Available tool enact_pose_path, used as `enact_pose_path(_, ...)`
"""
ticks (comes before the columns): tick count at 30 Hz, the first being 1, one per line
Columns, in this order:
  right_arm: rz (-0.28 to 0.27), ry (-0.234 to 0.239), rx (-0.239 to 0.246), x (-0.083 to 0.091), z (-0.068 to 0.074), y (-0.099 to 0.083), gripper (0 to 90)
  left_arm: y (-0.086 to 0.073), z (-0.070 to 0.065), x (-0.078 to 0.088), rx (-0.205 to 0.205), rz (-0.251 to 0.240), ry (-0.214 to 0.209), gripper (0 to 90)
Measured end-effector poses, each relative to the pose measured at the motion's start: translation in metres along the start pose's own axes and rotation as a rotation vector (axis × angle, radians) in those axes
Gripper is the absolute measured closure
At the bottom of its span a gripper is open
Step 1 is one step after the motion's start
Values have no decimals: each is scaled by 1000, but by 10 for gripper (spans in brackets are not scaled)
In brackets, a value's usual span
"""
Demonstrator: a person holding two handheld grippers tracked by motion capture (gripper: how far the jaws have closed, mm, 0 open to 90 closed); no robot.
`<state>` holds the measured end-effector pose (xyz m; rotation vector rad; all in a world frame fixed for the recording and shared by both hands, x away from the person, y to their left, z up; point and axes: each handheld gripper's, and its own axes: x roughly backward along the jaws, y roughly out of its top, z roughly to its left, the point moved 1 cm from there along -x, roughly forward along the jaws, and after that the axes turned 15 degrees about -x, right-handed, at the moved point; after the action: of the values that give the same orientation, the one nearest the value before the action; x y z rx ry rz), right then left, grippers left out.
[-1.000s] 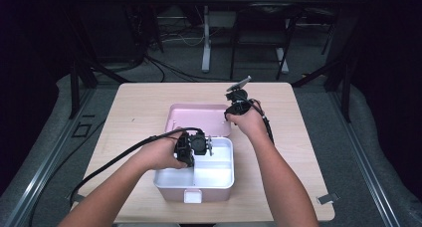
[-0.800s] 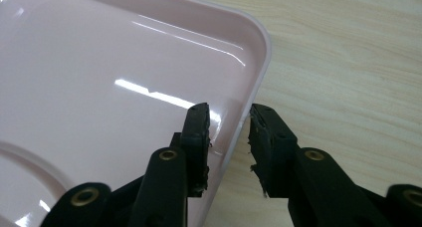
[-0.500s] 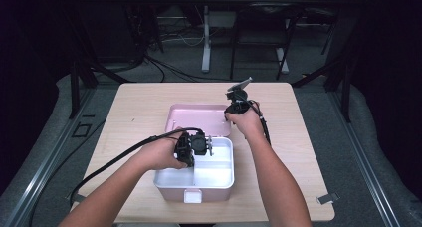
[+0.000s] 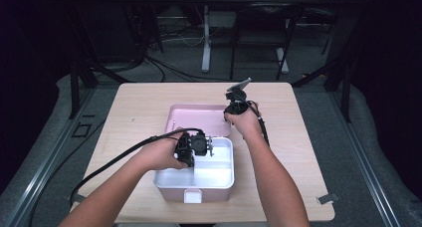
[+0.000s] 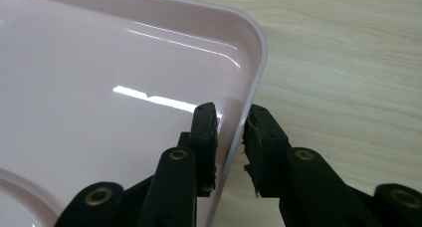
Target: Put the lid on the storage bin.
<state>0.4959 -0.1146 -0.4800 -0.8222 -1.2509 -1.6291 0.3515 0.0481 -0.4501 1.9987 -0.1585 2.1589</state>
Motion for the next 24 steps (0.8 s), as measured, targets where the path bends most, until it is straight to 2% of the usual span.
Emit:
enact_pose_path(6, 9, 8, -16, 0, -1, 1, 751, 0, 0, 0, 0, 0, 0, 859)
enact_pose_path(7, -16, 13, -20, -2, -1, 0, 753, 0, 0, 0, 1, 0, -2, 859)
enact_pose_path(10, 12, 5, -22, -1, -1, 1, 758, 0, 0, 0, 1, 0, 2, 859)
enact_pose_path(15, 12, 10, -41, -1, -3, 2, 796, 0, 0, 0, 3, 0, 1, 859)
enact_pose_path(24, 14, 18, -63, 0, -3, 4, 807, 0, 0, 0, 10, 1, 1, 859)
